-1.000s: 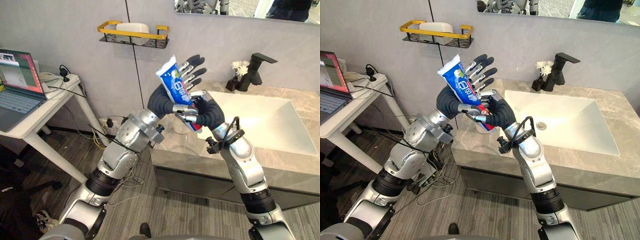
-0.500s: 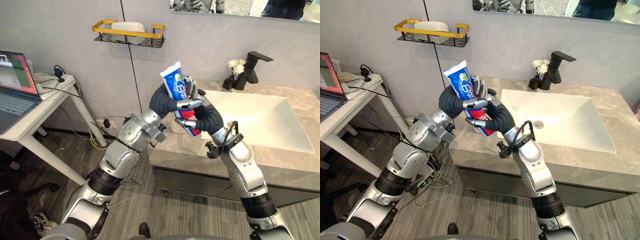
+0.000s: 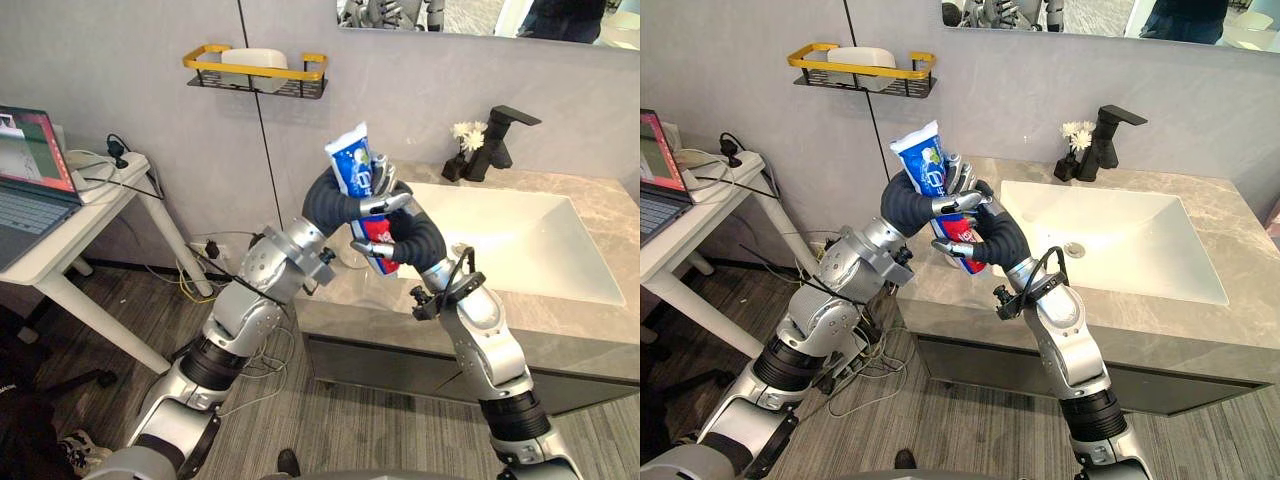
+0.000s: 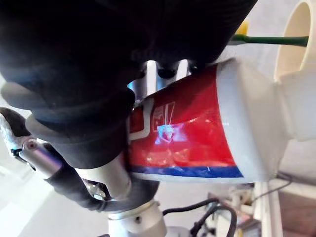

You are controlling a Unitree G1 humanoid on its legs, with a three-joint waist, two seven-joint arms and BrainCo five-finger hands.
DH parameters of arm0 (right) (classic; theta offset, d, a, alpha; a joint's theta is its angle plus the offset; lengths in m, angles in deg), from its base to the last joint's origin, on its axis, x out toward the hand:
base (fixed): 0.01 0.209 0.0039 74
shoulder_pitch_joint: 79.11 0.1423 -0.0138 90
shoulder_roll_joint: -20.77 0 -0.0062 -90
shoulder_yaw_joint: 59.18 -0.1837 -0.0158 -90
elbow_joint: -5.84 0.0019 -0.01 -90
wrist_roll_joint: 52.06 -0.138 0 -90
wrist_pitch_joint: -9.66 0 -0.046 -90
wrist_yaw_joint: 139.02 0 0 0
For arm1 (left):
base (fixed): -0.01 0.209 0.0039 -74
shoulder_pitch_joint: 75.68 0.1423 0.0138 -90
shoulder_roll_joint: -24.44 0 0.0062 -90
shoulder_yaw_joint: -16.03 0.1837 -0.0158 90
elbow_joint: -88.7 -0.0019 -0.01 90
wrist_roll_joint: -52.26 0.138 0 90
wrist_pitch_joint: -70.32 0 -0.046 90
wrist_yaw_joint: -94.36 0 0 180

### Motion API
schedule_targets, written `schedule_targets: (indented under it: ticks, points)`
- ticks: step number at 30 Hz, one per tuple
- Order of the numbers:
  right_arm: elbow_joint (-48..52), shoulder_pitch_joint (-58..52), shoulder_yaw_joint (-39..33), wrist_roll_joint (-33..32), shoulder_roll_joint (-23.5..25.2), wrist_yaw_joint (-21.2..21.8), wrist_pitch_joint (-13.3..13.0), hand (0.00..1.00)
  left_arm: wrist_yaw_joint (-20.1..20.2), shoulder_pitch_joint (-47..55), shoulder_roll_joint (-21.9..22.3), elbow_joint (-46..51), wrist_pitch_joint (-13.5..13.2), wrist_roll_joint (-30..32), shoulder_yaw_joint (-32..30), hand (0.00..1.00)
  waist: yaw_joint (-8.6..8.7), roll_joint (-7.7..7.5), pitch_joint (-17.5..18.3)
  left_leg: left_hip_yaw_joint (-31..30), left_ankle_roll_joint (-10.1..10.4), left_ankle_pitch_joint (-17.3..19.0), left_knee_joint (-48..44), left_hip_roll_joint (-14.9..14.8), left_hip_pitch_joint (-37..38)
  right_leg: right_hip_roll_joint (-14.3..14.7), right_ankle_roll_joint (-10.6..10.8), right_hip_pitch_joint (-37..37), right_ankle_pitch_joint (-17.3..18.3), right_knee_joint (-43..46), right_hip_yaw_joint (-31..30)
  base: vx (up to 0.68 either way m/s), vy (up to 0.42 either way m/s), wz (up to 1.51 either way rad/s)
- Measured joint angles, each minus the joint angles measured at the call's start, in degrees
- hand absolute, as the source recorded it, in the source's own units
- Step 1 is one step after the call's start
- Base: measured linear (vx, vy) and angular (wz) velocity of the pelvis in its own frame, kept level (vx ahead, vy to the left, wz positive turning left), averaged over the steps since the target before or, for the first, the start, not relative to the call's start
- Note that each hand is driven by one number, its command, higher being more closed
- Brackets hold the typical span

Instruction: Organize washtable

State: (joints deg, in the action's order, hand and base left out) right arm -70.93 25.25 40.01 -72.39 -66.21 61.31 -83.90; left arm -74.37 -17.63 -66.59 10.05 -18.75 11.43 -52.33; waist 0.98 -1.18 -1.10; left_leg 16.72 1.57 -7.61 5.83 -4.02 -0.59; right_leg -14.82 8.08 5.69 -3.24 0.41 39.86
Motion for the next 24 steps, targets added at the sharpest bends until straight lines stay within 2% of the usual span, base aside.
schedule_targets:
  ticks: [8,15,19,24]
  points:
    - [0.3,2.9,-4.5,-6.2,-2.1,-1.7,0.1,0.00,-0.3,-2.4,1.4,1.6,-1.2,0.0,-1.3,1.00,-0.01,0.05,0.0,0.7,0.0,0.0,0.0,-0.1,0.4,0.2,-0.4,0.0,-0.5,-0.6,-0.8,-0.02,-0.005,-0.06]
    - [3.1,6.5,-10.2,-6.3,-3.3,-4.2,-0.4,0.00,-0.5,-3.3,1.8,2.2,-2.5,-0.1,-2.0,1.00,0.54,0.04,0.3,0.8,-0.1,0.0,0.0,-0.1,0.4,0.3,-0.3,0.0,-0.7,-1.0,-1.0,0.00,-0.001,0.00]
    - [6.2,7.3,-12.3,-7.3,-3.7,-5.4,-2.5,0.00,-1.7,-3.3,2.1,2.1,-2.7,0.0,-2.1,1.00,1.11,0.04,0.3,0.9,0.0,0.0,0.0,-0.1,0.4,0.5,-0.3,0.0,-1.0,-1.5,-1.0,0.00,-0.003,-0.01]
    - [6.2,8.2,-13.8,-8.6,-3.5,-6.3,-2.9,0.00,-3.2,-3.5,2.9,2.1,-4.0,1.1,-2.4,1.00,1.46,0.11,0.4,1.4,0.0,0.0,0.0,-0.3,0.4,0.7,-0.4,-0.2,-1.2,-1.7,-1.5,0.00,-0.011,-0.05]
